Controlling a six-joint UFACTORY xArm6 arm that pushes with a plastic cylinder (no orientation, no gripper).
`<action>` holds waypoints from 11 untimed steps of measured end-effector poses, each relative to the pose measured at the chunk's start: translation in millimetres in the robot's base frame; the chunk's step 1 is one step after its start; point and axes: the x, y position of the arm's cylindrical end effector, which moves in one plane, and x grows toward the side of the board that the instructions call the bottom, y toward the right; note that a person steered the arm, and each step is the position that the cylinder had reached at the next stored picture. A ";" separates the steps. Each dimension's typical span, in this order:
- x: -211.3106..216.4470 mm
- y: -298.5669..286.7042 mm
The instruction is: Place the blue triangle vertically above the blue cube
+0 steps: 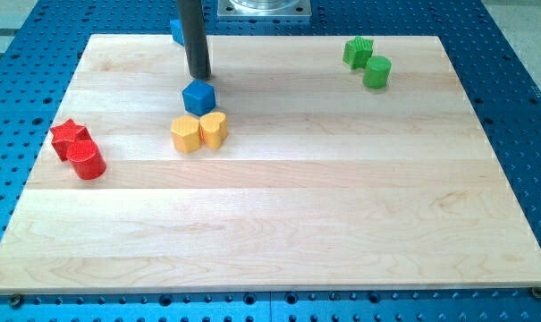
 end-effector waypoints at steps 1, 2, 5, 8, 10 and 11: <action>-59.1 10.2; -79.8 2.1; -17.7 -153.6; -80.3 -85.8; 37.3 57.7; 4.8 79.8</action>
